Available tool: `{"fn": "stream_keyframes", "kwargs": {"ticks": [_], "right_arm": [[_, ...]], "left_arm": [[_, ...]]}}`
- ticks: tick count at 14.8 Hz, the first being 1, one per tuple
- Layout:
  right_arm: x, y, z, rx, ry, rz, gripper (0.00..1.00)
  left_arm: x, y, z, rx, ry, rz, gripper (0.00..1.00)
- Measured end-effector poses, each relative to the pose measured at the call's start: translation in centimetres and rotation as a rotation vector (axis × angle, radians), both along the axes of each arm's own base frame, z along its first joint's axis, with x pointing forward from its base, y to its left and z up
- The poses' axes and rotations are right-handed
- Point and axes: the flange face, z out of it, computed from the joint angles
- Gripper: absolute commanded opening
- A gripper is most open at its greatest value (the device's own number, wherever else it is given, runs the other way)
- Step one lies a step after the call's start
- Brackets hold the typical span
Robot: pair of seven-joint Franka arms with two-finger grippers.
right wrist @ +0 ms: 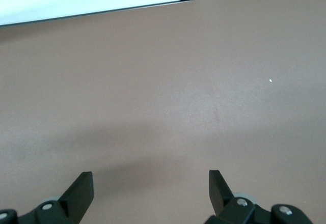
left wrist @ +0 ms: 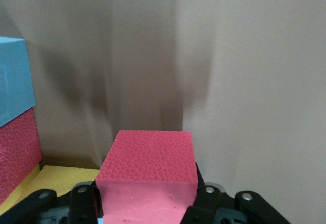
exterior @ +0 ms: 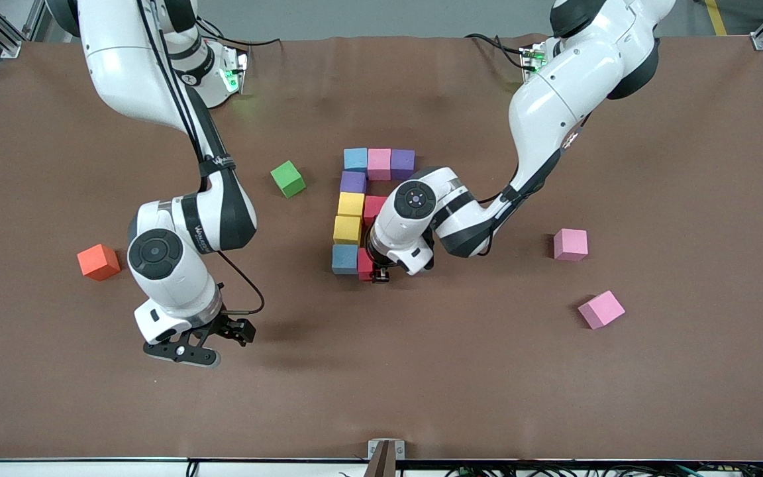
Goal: Arrange 11 blocks into digit 3
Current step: 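Lower the red cube with the left gripper while the right gripper withdraws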
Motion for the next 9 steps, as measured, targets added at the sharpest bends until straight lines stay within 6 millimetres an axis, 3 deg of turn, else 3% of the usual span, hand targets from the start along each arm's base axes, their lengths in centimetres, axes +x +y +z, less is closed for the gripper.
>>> {"fn": "stream_keyframes", "kwargs": {"ticks": [9], "right_arm": [[0.2, 0.2, -0.1, 0.006, -0.025, 0.005, 1.00]], "left_arm": [[-0.6, -0.1, -2.0, 0.019, 0.019, -0.009, 0.24]]}}
